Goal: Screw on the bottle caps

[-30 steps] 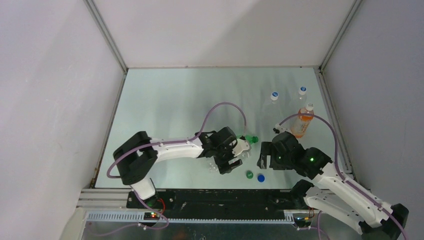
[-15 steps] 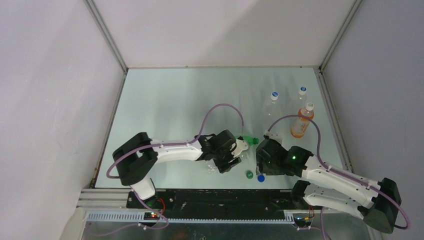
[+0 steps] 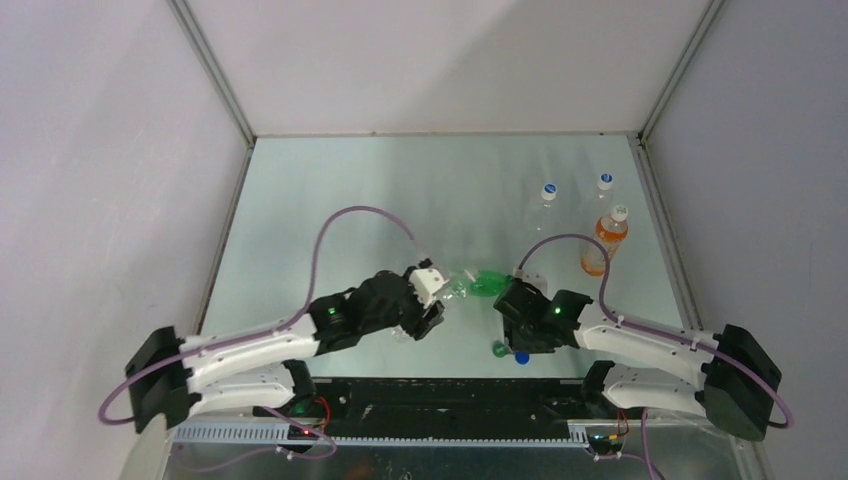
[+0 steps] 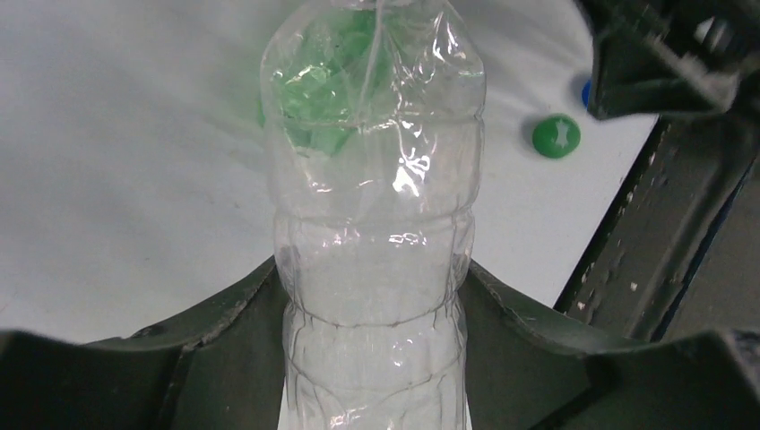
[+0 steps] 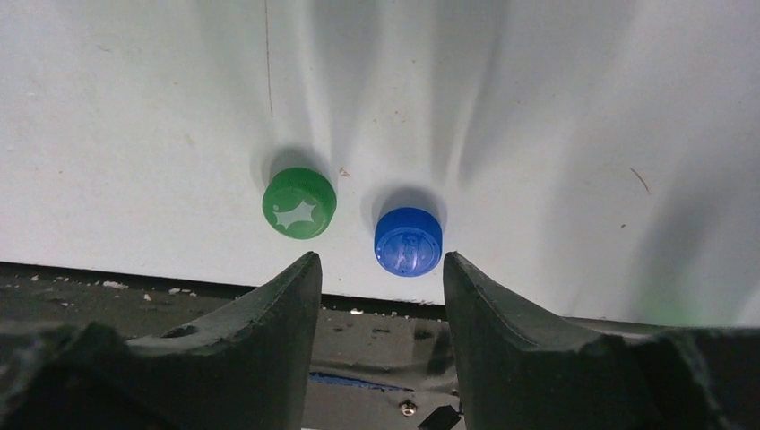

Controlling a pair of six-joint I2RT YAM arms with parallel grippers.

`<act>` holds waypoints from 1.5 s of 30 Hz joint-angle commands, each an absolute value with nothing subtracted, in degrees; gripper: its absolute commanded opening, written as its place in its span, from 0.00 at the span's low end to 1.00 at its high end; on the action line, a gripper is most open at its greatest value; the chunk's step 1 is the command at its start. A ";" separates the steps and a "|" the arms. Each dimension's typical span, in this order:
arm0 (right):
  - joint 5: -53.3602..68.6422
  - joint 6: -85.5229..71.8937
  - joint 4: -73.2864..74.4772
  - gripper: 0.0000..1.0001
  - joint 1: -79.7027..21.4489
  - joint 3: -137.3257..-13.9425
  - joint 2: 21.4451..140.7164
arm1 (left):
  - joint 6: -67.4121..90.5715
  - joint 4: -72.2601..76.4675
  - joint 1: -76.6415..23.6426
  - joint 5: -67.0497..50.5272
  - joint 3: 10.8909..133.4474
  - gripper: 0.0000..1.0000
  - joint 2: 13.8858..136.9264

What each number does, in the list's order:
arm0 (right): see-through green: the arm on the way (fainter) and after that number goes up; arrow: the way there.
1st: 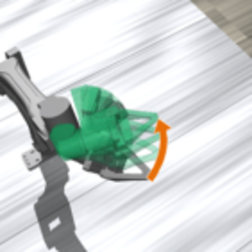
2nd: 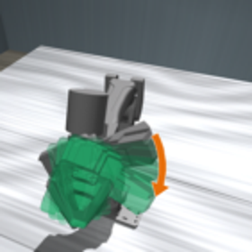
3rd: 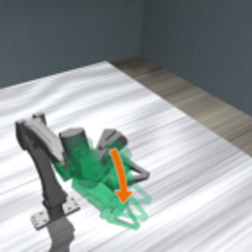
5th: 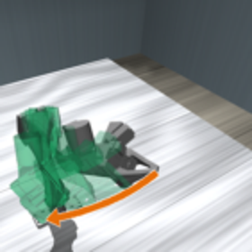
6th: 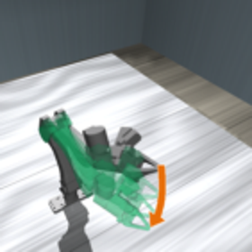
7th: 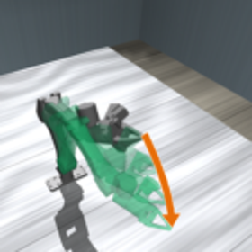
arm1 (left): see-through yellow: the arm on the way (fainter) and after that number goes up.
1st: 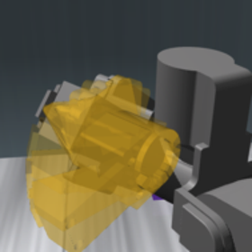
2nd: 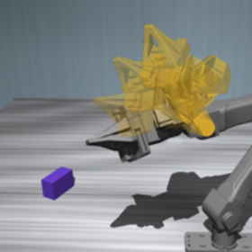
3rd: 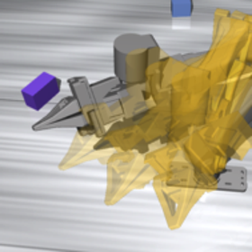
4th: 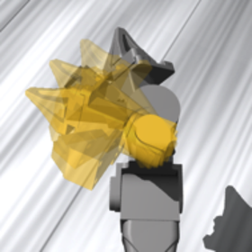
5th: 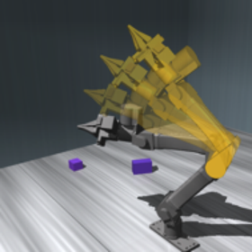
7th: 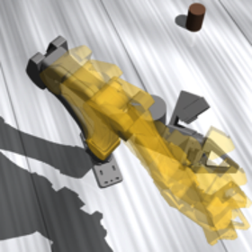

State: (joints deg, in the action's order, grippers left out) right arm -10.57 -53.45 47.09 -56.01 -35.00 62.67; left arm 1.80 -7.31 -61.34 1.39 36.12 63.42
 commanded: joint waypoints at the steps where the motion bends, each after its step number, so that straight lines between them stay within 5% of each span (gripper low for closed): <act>1: -10.05 -53.87 43.48 0.54 -54.89 -33.61 64.54 | 5.41 5.24 -61.36 10.25 29.38 0.33 52.75; 9: -8.23 -53.89 41.06 0.50 -52.93 -31.17 65.60 | 6.53 15.46 -61.34 17.26 19.49 0.16 39.01; 16: -7.30 -54.16 39.53 0.46 -52.52 -30.23 67.52 | 3.64 20.26 -61.32 15.36 17.19 0.13 35.38; 26: -8.17 -51.32 42.97 0.15 -52.27 -32.32 58.93 | -4.18 30.38 -61.29 10.99 12.40 0.19 35.02; 30: -7.69 -43.53 45.48 0.00 -51.29 -38.81 52.17 | -6.46 28.15 -61.31 7.89 13.01 0.13 33.36; 34: -4.77 -32.92 44.88 0.00 -49.60 -45.04 46.39 | -10.68 23.17 -61.26 3.34 14.66 0.00 32.69; 45: 13.84 -6.38 42.96 0.00 -46.48 -58.22 42.72 | -16.91 4.77 -51.85 -21.80 25.42 0.00 36.24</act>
State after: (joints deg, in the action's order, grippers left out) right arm 5.19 -18.37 44.77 -46.94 -54.59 43.20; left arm -13.58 10.90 -56.45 -7.99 20.25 35.07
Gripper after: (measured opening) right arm 0.338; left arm 0.603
